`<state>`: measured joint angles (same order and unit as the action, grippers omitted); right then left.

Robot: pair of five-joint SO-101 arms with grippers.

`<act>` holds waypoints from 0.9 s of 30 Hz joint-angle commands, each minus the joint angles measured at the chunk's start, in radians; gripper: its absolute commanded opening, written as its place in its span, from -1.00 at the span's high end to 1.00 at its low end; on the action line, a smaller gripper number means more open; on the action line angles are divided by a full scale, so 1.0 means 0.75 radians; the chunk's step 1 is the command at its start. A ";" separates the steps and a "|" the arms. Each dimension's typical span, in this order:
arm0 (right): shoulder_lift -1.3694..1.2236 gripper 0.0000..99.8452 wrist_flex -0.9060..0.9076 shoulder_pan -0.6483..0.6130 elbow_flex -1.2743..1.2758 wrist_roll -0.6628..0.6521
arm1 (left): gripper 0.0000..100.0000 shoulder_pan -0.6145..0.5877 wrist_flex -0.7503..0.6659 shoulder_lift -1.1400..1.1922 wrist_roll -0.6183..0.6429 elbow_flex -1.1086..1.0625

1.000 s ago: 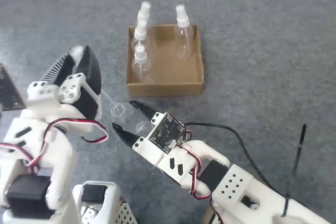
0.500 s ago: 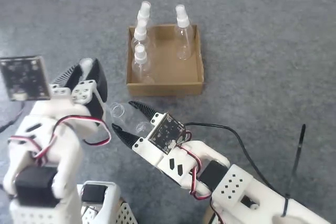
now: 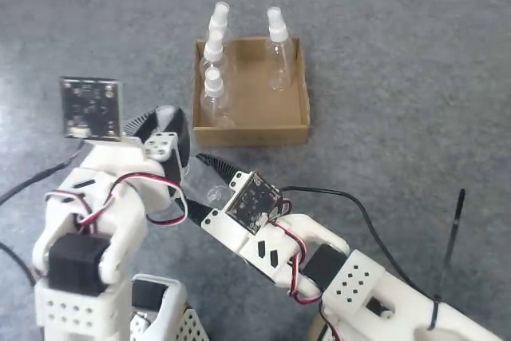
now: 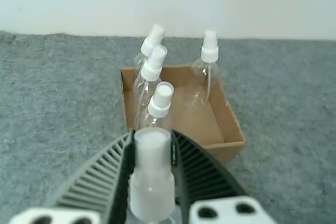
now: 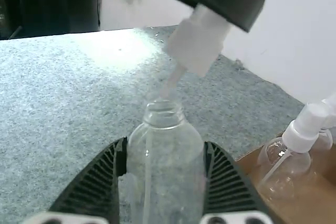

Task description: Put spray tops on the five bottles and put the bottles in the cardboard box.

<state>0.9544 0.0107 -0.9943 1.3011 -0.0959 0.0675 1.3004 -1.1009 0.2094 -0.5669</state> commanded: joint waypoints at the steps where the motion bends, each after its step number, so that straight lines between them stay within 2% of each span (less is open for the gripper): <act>1: -0.003 0.97 -0.032 0.026 -0.018 -0.014 | 0.98 0.010 -0.029 -0.008 -0.061 -0.048; 12: -0.003 0.97 -0.034 0.028 -0.020 -0.012 | 0.98 0.010 -0.033 -0.008 -0.078 -0.132; 18: -0.001 0.97 -0.034 0.071 -0.045 0.127 | 0.97 0.010 -0.025 -0.008 -0.115 -0.132; 25: -0.001 0.97 -0.036 0.077 -0.055 0.141 | 0.97 0.014 -0.031 -0.010 -0.115 -0.132; 27: -0.001 0.97 -0.036 0.077 -0.057 0.172 | 0.97 0.059 -0.029 -0.010 -0.115 -0.132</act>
<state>0.9344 0.0107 -0.9728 1.3042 0.0023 0.0752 1.2881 -1.1040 0.1358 -0.6667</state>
